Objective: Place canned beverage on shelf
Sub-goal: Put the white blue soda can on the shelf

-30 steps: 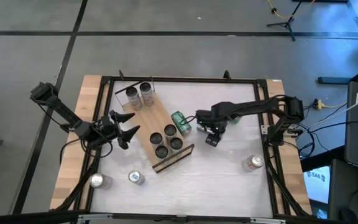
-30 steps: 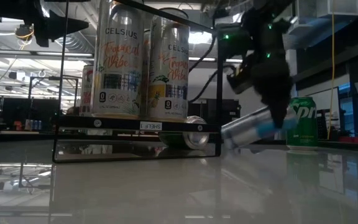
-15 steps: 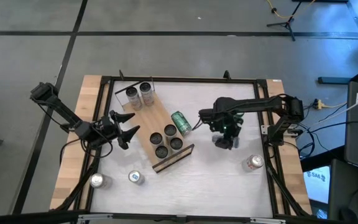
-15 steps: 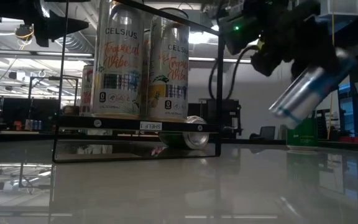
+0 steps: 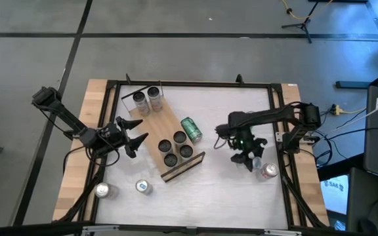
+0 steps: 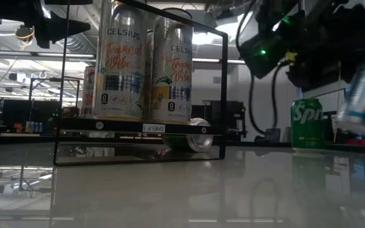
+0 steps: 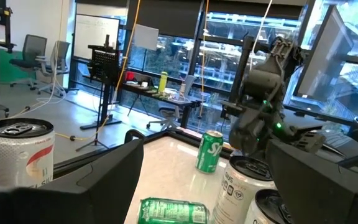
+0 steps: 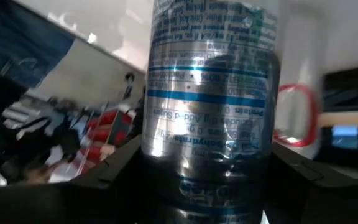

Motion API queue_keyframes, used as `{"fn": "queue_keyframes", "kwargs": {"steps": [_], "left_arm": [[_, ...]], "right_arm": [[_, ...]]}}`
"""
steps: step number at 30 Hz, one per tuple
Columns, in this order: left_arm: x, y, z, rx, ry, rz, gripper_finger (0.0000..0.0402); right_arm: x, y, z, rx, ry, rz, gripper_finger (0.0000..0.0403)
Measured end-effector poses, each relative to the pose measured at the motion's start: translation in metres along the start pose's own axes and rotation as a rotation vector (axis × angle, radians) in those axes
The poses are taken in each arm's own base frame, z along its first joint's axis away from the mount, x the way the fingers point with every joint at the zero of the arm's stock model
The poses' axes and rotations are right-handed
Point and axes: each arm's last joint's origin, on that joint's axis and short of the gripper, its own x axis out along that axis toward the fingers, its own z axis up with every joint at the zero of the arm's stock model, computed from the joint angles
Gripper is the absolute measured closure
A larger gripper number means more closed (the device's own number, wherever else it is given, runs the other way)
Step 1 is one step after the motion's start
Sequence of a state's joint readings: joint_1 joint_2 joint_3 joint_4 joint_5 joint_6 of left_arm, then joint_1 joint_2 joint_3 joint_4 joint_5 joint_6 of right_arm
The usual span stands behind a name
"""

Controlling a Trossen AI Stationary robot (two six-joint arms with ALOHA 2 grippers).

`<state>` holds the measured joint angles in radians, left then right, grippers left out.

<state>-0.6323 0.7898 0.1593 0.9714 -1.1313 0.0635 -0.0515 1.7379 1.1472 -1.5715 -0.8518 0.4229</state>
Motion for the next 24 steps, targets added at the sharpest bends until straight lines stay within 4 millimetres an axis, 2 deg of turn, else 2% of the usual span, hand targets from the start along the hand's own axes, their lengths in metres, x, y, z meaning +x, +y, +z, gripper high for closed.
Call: {"fn": "queue_keyframes", "kwargs": {"steps": [8, 24], "left_arm": [[0.0, 0.0, 0.0, 0.0, 0.0, 0.0, 0.0069], [0.0, 0.0, 0.0, 0.003, 0.001, 0.0, 0.0069]], "right_arm": [[0.015, -0.01, 0.002, 0.047, 0.077, 0.047, 0.0162], [0.035, -0.028, 0.016, 0.098, 0.088, 0.105, 0.0162]]}}
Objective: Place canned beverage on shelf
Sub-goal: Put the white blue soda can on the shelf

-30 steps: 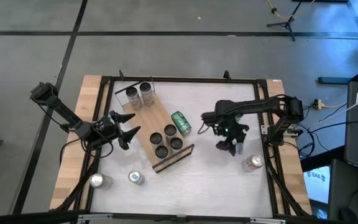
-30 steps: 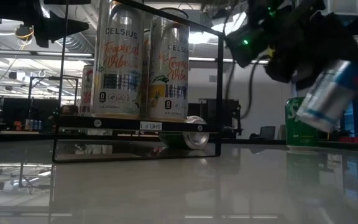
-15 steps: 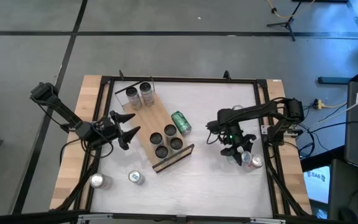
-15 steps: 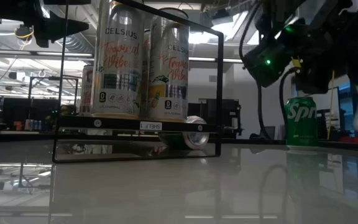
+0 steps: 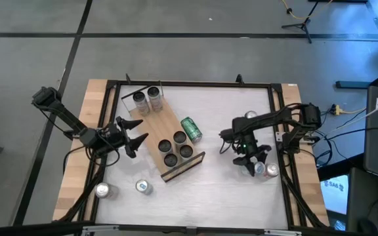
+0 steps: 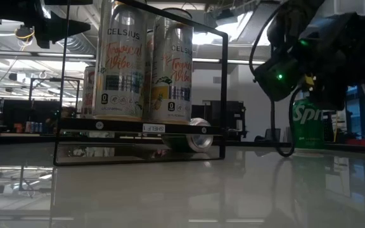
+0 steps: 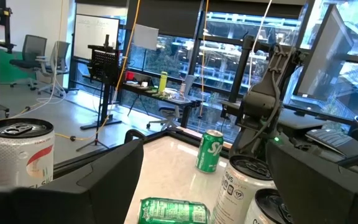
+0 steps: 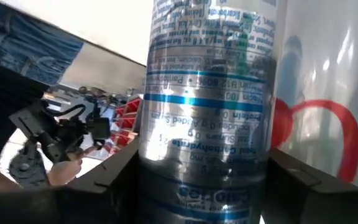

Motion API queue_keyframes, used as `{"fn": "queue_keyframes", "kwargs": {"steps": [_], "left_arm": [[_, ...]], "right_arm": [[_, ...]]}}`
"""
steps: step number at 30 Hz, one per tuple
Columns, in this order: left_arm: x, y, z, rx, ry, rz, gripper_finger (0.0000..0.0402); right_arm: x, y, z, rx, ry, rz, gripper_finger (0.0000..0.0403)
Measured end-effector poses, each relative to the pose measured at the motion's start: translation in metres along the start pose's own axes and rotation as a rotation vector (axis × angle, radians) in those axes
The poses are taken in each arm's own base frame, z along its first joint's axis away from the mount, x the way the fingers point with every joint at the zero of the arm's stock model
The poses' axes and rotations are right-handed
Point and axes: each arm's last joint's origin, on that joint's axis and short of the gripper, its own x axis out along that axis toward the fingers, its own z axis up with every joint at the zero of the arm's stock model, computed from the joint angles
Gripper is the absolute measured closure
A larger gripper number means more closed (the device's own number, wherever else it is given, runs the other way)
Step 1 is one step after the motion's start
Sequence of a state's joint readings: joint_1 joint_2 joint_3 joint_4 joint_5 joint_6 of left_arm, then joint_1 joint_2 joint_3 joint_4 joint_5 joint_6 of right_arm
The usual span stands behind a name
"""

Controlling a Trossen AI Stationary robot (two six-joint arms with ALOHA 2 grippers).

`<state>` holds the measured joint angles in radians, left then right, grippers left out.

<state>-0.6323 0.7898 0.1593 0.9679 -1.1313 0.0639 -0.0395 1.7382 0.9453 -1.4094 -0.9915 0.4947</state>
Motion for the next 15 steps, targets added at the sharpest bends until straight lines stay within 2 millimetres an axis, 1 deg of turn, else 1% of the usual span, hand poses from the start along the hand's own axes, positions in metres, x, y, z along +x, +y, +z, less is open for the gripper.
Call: {"fn": "queue_keyframes", "kwargs": {"steps": [4, 15], "left_arm": [[0.0, -0.0001, -0.0008, 0.009, 0.005, 0.0, 0.0069], [0.0, -0.0002, -0.001, 0.01, 0.005, -0.003, 0.0069]], "right_arm": [[0.0034, -0.0032, 0.0043, 0.005, -0.003, 0.019, 0.0162], [0.0035, -0.0027, 0.005, -0.003, -0.008, 0.021, 0.0161]]}}
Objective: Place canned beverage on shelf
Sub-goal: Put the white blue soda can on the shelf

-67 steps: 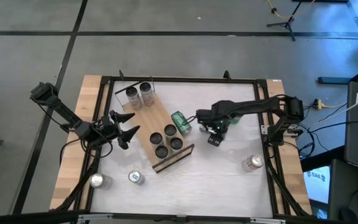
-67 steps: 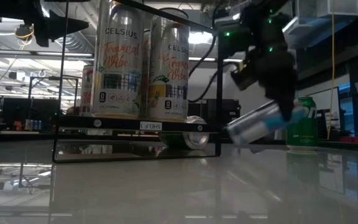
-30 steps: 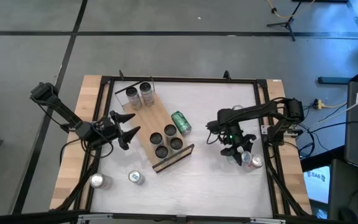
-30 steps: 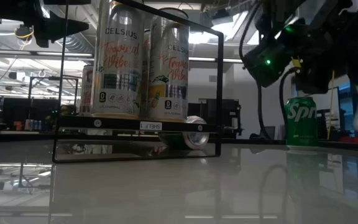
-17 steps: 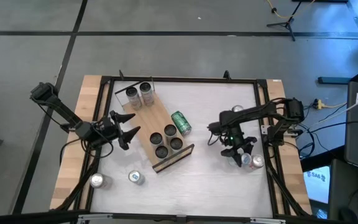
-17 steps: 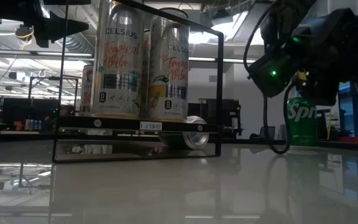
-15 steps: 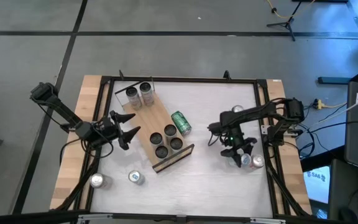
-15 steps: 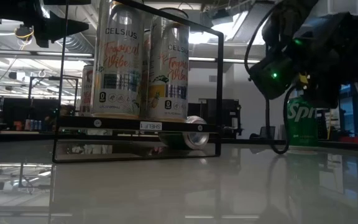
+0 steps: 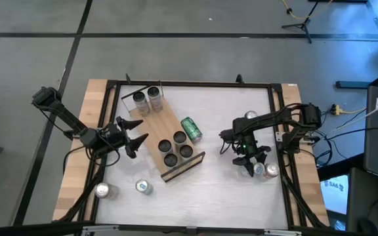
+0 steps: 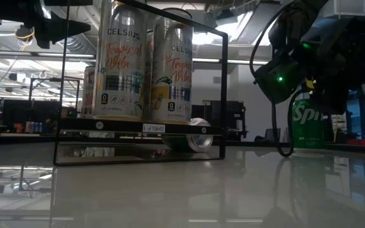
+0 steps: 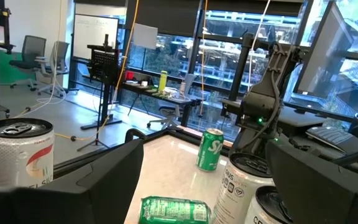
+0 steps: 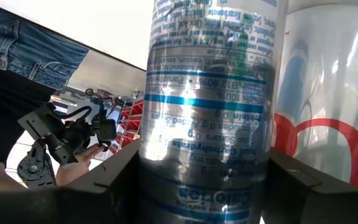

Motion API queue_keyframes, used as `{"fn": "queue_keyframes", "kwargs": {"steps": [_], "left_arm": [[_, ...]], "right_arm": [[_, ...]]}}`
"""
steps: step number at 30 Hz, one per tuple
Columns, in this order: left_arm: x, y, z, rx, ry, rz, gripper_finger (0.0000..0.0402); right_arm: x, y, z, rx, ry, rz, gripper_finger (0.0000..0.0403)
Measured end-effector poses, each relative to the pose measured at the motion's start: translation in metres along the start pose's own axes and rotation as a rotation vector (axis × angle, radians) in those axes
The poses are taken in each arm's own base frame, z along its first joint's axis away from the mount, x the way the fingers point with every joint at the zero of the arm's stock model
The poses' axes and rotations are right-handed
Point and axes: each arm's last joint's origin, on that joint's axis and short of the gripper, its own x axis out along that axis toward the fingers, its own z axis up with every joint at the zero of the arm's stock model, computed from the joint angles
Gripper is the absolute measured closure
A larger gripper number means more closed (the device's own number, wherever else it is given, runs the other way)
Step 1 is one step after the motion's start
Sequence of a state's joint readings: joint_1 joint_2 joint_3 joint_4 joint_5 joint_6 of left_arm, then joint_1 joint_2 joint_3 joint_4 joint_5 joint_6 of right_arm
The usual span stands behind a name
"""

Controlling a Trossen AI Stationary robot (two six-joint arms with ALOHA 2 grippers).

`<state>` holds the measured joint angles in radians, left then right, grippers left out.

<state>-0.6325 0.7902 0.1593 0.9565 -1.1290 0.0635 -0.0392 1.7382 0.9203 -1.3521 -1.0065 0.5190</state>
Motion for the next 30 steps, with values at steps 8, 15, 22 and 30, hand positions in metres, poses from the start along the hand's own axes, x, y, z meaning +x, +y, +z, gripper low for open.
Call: {"fn": "queue_keyframes", "kwargs": {"steps": [8, 15, 22, 30], "left_arm": [[0.0, 0.0, 0.0, 0.0, 0.0, -0.001, 0.0069], [0.0, 0.0, 0.0, 0.0, 0.0, -0.001, 0.0069], [0.0, 0.0, 0.0, 0.0, 0.0, -0.001, 0.0069], [0.0, 0.0, 0.0, 0.0, 0.0, -0.001, 0.0069]], "right_arm": [[0.0, 0.0, 0.0002, 0.0, 0.0, 0.0, 0.0161], [0.0, 0.0001, 0.0003, -0.004, -0.002, 0.0, 0.0161], [0.0, 0.0018, 0.0029, -0.037, -0.016, 0.015, 0.011], [0.0, 0.0017, 0.0028, -0.034, -0.013, 0.016, 0.0048]]}}
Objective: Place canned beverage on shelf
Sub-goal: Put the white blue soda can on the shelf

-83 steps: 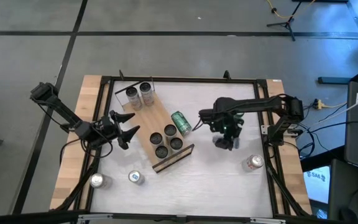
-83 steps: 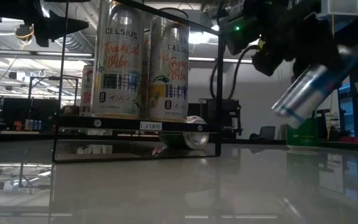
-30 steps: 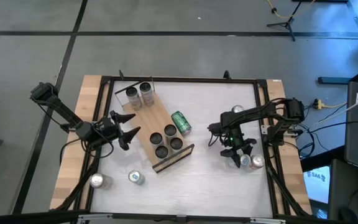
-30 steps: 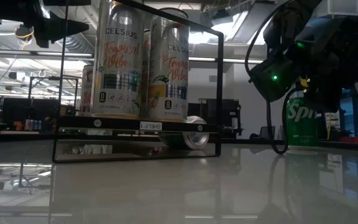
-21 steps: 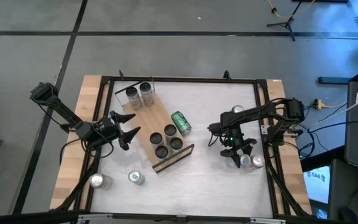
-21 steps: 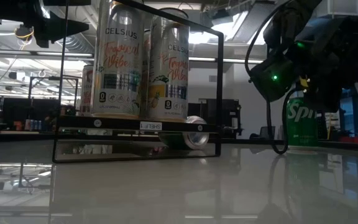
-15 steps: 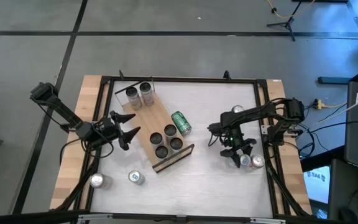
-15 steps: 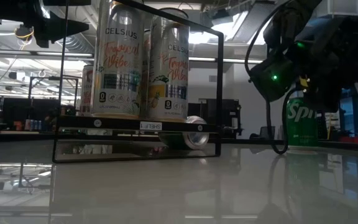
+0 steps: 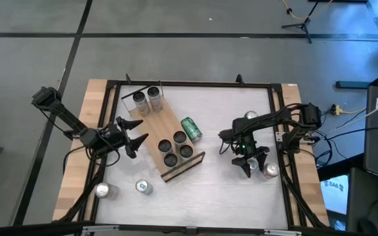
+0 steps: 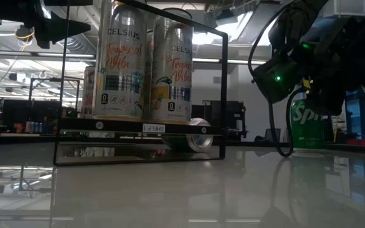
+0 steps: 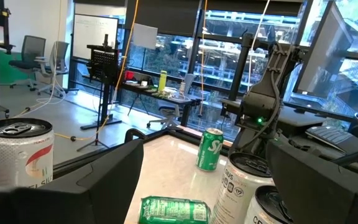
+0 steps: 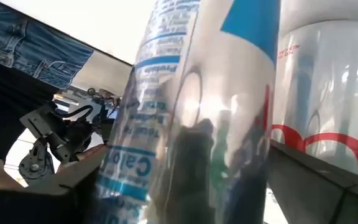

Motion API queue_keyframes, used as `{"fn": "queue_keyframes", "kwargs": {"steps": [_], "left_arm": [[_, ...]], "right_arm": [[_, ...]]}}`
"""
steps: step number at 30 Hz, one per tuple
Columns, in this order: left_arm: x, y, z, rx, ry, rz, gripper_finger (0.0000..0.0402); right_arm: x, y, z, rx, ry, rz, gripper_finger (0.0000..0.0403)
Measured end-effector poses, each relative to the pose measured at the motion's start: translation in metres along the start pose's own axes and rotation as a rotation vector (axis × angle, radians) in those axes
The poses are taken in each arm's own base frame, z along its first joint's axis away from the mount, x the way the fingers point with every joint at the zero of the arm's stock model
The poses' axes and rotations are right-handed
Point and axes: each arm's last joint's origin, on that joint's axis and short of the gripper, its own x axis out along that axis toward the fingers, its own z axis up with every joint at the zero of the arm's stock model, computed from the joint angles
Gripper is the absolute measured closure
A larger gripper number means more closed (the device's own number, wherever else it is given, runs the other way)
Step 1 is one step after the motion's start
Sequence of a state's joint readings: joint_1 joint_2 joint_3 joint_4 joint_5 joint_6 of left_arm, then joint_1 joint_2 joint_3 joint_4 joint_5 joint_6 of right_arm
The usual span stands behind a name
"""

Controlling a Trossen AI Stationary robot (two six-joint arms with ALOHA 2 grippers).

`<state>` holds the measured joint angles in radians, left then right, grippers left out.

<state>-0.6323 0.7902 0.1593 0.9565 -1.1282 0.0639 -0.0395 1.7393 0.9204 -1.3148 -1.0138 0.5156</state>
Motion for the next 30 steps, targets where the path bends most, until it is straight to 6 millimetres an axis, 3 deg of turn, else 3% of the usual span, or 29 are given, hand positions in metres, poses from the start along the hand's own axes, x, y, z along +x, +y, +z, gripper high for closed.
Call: {"fn": "queue_keyframes", "kwargs": {"steps": [10, 23, 30], "left_arm": [[0.0, 0.0, 0.0, -0.001, 0.0, 0.0, 0.0069], [0.0, 0.0, 0.0, 0.0, 0.0, 0.0, 0.0069], [0.0, 0.0, 0.0, 0.0, 0.0, 0.0, 0.0069]], "right_arm": [[-0.002, 0.003, 0.0, -0.009, -0.007, 0.003, 0.0045], [-0.025, 0.034, -0.007, -0.129, -0.174, -0.115, 0.0045], [-0.044, 0.052, -0.023, -0.216, -0.285, -0.281, 0.0045]]}}
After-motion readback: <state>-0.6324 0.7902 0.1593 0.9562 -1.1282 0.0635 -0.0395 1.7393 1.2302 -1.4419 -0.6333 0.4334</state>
